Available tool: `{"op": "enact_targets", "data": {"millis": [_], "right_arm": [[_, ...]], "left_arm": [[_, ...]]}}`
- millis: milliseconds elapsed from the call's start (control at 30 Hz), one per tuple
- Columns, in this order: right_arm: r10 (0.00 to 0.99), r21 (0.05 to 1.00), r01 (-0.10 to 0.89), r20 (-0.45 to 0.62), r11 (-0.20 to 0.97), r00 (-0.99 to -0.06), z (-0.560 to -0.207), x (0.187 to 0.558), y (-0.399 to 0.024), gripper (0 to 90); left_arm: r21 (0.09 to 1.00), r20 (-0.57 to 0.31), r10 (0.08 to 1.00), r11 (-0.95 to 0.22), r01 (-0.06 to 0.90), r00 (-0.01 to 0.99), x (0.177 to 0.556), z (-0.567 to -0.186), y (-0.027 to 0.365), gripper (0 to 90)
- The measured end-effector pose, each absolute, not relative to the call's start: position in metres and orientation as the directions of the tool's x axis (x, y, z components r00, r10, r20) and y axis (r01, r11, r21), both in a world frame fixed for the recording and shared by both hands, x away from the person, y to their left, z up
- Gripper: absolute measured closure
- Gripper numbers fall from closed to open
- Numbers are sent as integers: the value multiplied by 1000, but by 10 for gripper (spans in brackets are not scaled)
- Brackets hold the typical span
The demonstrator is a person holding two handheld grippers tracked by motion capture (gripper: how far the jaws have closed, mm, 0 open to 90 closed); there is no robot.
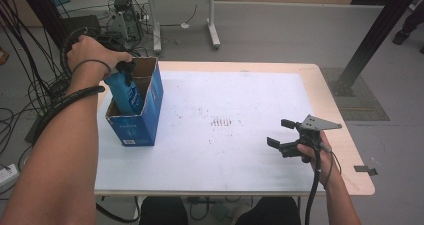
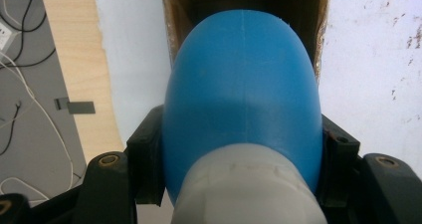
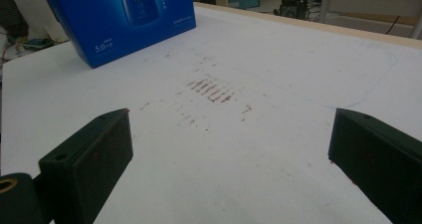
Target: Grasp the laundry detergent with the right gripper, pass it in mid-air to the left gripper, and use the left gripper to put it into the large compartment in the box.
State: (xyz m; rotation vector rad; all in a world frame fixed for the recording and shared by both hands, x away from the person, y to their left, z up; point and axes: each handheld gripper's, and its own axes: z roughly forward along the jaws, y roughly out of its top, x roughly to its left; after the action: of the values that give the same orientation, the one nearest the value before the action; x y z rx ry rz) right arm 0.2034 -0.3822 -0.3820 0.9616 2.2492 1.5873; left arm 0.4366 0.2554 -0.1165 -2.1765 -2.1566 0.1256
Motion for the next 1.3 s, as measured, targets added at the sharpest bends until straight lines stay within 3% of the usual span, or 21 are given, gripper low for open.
{"op": "enact_targets", "data": {"millis": [1300], "right_arm": [[631,902,382,179,201,-755,-382,199,-386,34]], "left_arm": [[-158,6,1000,-14,987,15,437,-159,247,378]]}}
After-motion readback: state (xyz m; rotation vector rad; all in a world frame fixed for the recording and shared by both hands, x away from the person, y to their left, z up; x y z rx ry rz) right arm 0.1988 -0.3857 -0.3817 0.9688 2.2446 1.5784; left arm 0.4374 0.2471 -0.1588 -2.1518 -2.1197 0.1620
